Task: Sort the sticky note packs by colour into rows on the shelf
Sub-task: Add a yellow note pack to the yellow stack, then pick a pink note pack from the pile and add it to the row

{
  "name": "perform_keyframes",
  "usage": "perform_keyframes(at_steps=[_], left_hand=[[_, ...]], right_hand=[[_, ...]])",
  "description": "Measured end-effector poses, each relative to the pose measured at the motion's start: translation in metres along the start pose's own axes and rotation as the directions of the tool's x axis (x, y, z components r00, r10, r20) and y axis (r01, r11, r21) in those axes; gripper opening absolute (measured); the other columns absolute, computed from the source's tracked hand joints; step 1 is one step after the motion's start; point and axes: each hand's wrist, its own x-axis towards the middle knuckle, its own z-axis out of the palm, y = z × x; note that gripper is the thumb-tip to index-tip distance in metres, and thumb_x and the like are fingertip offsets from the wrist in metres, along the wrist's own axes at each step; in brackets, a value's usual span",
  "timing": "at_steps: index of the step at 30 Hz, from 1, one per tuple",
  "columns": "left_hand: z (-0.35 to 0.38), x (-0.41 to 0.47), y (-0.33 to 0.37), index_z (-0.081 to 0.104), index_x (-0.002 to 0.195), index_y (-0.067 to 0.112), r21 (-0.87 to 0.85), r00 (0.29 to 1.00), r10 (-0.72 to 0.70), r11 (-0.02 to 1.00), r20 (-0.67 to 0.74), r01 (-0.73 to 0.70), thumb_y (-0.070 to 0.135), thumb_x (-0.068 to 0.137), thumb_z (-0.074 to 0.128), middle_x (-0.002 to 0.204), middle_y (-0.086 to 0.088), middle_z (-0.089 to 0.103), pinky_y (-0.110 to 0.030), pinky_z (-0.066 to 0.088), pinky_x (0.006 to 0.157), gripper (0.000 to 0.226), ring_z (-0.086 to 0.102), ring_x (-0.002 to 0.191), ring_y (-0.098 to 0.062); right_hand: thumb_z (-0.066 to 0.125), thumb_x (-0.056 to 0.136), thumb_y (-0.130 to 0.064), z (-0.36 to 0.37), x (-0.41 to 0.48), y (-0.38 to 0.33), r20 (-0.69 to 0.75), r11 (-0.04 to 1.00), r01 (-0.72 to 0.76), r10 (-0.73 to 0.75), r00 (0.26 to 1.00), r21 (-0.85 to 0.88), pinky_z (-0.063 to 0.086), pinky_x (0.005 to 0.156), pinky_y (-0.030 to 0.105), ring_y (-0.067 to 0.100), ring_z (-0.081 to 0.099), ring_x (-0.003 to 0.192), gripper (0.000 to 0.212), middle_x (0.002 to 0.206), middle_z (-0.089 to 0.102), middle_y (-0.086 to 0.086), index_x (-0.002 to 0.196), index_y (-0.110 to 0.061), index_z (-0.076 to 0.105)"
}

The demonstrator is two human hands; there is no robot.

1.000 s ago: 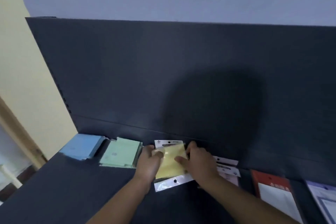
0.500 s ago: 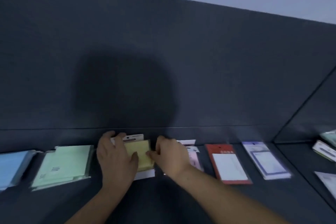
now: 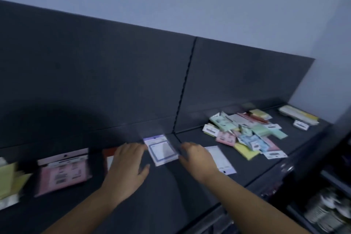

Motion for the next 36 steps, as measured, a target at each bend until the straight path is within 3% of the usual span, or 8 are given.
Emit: perform_keyframes(at_steps=[3, 7, 11, 16, 26, 32, 34, 36], left_hand=[[0.036, 0.028, 0.071, 0.064, 0.086, 0.019, 0.022, 0.995, 0.089, 0.996, 0.043, -0.09, 0.028, 0.05, 0.085, 0.077, 0.009, 0.062, -0.028, 0.05, 0.07, 0.042, 0.063, 0.071, -0.015], [0.085, 0.065, 0.157, 0.069, 0.085, 0.024, 0.115, 0.977, 0.163, 0.977, 0.138, -0.179, 0.044, 0.045, 0.085, 0.078, 0.013, 0.064, -0.024, 0.05, 0.078, 0.047, 0.065, 0.074, -0.01], [0.126, 0.09, 0.233, 0.053, 0.123, 0.018, 0.029, 0.96, 0.139, 0.988, 0.244, -0.151, 0.039, 0.085, 0.059, 0.118, 0.004, 0.056, -0.032, 0.025, 0.108, 0.043, 0.048, 0.118, -0.017], [0.165, 0.12, 0.29, 0.042, 0.129, 0.022, 0.058, 0.934, 0.212, 0.969, 0.288, -0.238, 0.041, 0.093, 0.043, 0.131, 0.006, 0.045, -0.029, 0.017, 0.109, 0.041, 0.035, 0.127, -0.014], [0.227, 0.196, 0.295, 0.04, 0.131, 0.024, 0.11, 0.922, 0.172, 0.969, 0.348, -0.222, 0.042, 0.091, 0.045, 0.132, 0.008, 0.046, -0.029, 0.022, 0.106, 0.044, 0.038, 0.125, -0.014], [0.251, 0.252, 0.275, 0.043, 0.127, 0.022, 0.092, 0.93, 0.125, 0.982, 0.346, -0.166, 0.038, 0.089, 0.051, 0.127, 0.005, 0.048, -0.028, 0.029, 0.1, 0.042, 0.042, 0.12, -0.015], [0.259, 0.265, 0.272, 0.044, 0.126, 0.019, 0.066, 0.938, 0.106, 0.989, 0.331, -0.135, 0.036, 0.088, 0.052, 0.125, 0.004, 0.05, -0.028, 0.031, 0.097, 0.043, 0.044, 0.117, -0.015], [0.269, 0.276, 0.271, 0.046, 0.122, 0.019, 0.026, 0.944, 0.075, 0.996, 0.323, -0.088, 0.033, 0.086, 0.055, 0.121, 0.004, 0.053, -0.029, 0.033, 0.096, 0.039, 0.048, 0.113, -0.016]], right_hand=[[0.048, 0.094, -0.03, -0.031, -0.033, 0.081, -0.03, 0.996, -0.083, 0.082, 0.996, -0.027, 0.046, 0.087, 0.034, 0.024, 0.053, 0.113, 0.035, 0.126, 0.056, 0.004, 0.125, -0.014, 0.05], [0.048, 0.092, -0.029, -0.072, -0.075, 0.181, -0.059, 0.975, -0.212, 0.208, 0.976, -0.072, 0.046, 0.085, 0.033, 0.024, 0.054, 0.112, 0.038, 0.127, 0.056, 0.005, 0.128, -0.016, 0.048], [0.048, 0.094, -0.031, -0.105, -0.115, 0.26, -0.12, 0.943, -0.325, 0.315, 0.941, -0.068, 0.044, 0.091, 0.032, 0.021, 0.053, 0.116, 0.041, 0.13, 0.054, 0.003, 0.132, -0.016, 0.047], [0.05, 0.091, -0.029, -0.113, -0.145, 0.32, -0.152, 0.91, -0.414, 0.407, 0.9, -0.012, 0.046, 0.085, 0.03, 0.018, 0.057, 0.104, 0.033, 0.122, 0.058, 0.002, 0.121, -0.016, 0.054], [0.049, 0.092, -0.025, -0.104, -0.096, 0.383, -0.103, 0.874, -0.484, 0.485, 0.868, 0.037, 0.046, 0.088, 0.032, 0.02, 0.055, 0.108, 0.031, 0.12, 0.059, 0.004, 0.119, -0.011, 0.055], [0.049, 0.094, -0.028, -0.102, -0.036, 0.407, -0.075, 0.891, -0.452, 0.453, 0.888, 0.039, 0.046, 0.091, 0.033, 0.022, 0.053, 0.114, 0.04, 0.13, 0.053, 0.005, 0.13, -0.012, 0.049], [0.05, 0.093, -0.027, -0.096, -0.019, 0.416, -0.057, 0.898, -0.436, 0.439, 0.897, 0.049, 0.047, 0.088, 0.033, 0.023, 0.055, 0.111, 0.035, 0.124, 0.056, 0.005, 0.124, -0.012, 0.053], [0.05, 0.091, -0.025, -0.089, -0.002, 0.428, -0.036, 0.911, -0.411, 0.412, 0.91, 0.042, 0.046, 0.074, 0.031, 0.023, 0.057, 0.098, 0.018, 0.105, 0.058, 0.002, 0.102, -0.013, 0.056]])
